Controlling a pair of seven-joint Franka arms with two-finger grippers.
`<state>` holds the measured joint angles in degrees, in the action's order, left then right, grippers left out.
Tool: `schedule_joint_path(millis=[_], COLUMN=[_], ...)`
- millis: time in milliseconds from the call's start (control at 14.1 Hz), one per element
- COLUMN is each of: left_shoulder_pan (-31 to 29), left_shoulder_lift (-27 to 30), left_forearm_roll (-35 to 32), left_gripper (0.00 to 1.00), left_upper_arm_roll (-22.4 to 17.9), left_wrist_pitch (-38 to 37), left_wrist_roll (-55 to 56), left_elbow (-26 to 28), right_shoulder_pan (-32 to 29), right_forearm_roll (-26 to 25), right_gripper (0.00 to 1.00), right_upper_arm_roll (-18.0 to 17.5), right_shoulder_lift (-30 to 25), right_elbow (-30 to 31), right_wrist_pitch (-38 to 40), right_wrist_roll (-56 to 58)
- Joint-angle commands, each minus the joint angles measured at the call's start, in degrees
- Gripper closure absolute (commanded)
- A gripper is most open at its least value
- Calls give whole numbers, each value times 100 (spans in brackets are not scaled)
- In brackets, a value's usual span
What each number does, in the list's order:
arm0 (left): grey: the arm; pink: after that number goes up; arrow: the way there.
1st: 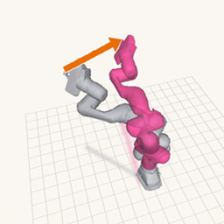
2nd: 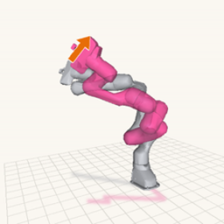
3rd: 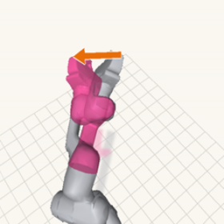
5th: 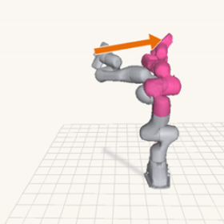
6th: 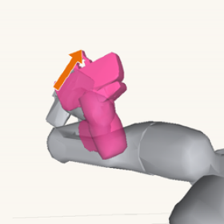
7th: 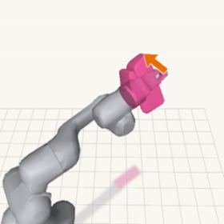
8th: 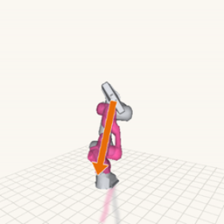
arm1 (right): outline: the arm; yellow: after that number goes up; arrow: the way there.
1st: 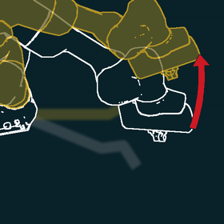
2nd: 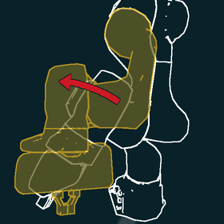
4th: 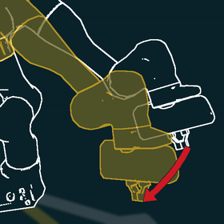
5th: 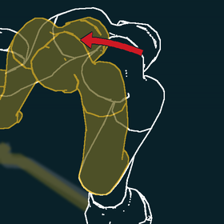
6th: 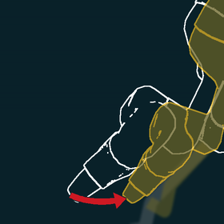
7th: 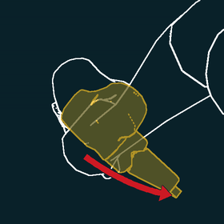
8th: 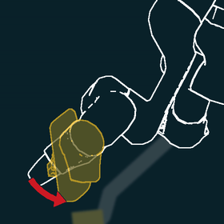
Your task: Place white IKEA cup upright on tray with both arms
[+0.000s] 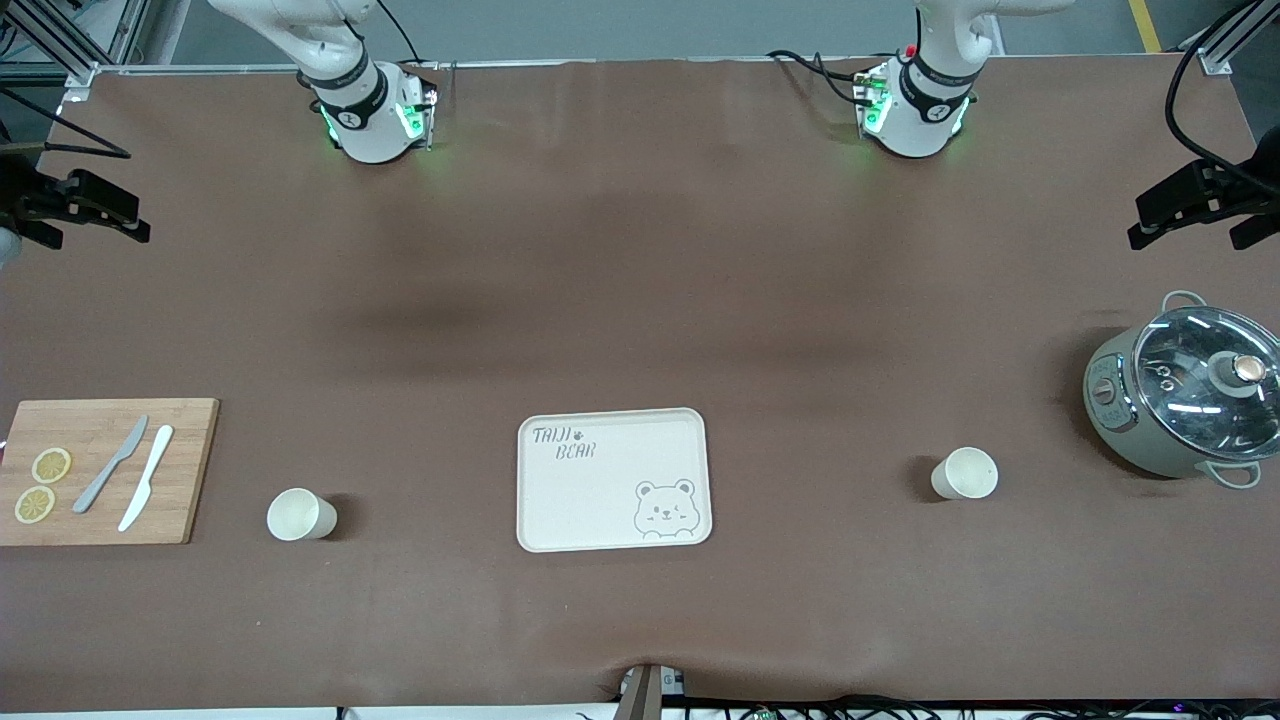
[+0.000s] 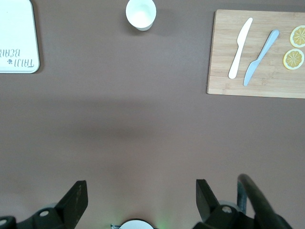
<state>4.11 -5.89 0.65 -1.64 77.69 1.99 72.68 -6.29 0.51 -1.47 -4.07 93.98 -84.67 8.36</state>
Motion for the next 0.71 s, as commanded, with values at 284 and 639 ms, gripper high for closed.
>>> schedule_joint_path(millis=[284, 639], left_shoulder_pan=[-24, -24], left_shoulder_lift=[97, -26], left_forearm_roll=[-144, -354], left_gripper=[0, 0], left_upper_arm_roll=[23, 5], left_wrist_pitch=[62, 272], left_wrist_roll=[-68, -58], left_elbow=[97, 115], right_shoulder_pan=[-22, -92], right_forearm_roll=[-25, -95], right_gripper=[0, 0], right_upper_arm_roll=[15, 41], right_shoulder_lift=[47, 135], right_elbow=[-37, -133], right_wrist_pitch=[204, 144], right_wrist_roll=[-19, 7])
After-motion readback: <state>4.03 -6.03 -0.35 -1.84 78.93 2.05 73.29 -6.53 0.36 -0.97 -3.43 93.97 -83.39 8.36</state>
